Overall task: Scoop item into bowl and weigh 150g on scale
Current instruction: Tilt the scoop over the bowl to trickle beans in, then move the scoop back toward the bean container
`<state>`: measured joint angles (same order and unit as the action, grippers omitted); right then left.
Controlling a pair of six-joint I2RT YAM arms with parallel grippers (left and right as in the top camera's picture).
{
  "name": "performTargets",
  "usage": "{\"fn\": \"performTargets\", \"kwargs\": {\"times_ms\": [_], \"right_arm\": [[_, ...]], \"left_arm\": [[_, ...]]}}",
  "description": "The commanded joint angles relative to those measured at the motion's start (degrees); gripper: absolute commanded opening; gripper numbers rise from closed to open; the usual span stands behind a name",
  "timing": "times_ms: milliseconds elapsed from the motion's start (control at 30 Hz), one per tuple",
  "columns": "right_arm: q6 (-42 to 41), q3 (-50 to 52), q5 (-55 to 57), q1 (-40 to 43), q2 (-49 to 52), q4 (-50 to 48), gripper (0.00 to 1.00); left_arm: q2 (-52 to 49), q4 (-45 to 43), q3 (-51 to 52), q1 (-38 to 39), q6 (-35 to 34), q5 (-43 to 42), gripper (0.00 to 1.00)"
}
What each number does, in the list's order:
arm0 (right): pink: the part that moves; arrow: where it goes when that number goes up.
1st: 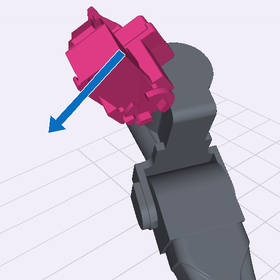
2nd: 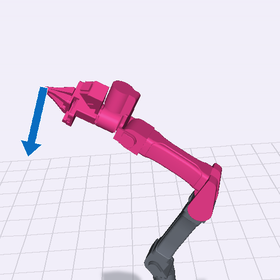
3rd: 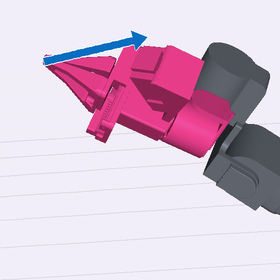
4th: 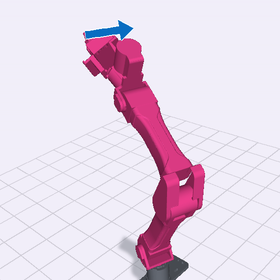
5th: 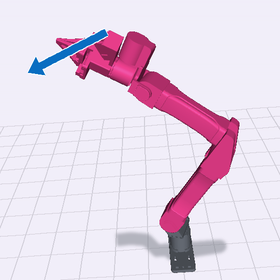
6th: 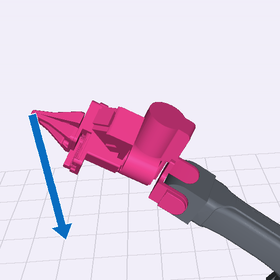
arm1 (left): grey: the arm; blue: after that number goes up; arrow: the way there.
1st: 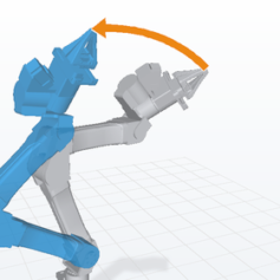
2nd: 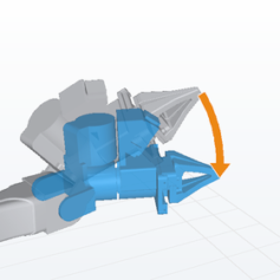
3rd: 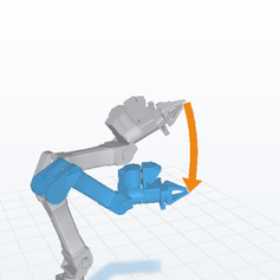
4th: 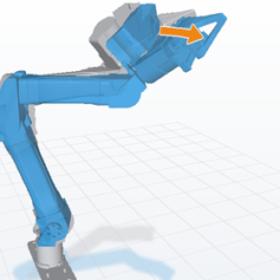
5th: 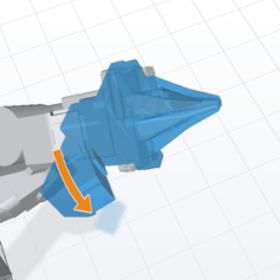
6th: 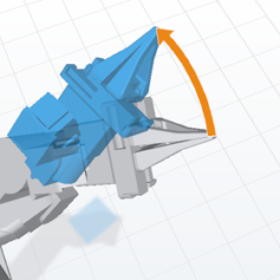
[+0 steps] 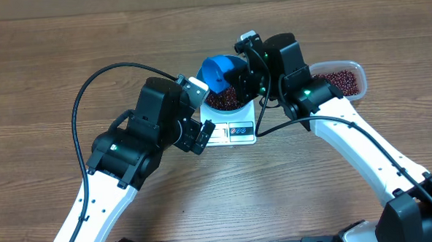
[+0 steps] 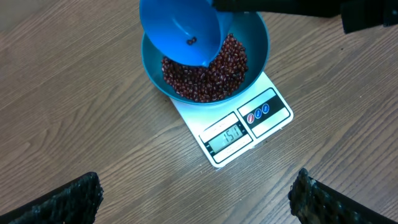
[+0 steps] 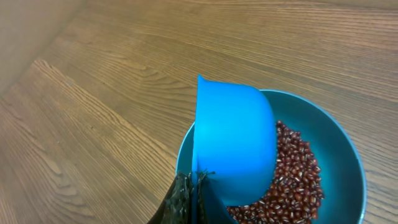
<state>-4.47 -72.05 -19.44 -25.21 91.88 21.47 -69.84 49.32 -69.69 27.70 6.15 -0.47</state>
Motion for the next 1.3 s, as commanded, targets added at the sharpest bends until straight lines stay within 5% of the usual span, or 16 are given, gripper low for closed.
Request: {"fn": "performTargets", "kwargs": {"times_ms": [0,300,767,1267], "right_arm": [[-0.2,-0.4,0.3,1.4,-2.2,-0.6,0.04],[-0.2,-0.4,1.5,5.6,-3.7,-0.4,0.04],[0.0,-0.4,18.7,16.6,-11.1,8.3,0.04],[0.0,-0.4,-2.5,17.1,-11.2,8.7,0.04]], "left_arm": [[-0.3,-0.2,-1.3,-0.3,0.7,-0.6,1.0],[-0.3,-0.2,-1.3,-0.3,0.7,-0.6,0.99],[-0.3,-0.2,-1.3,-0.3,0.7,-0.6,1.0],[-0.3,-0.2,-1.3,-0.3,0.7,-0.6,1.0]]}}
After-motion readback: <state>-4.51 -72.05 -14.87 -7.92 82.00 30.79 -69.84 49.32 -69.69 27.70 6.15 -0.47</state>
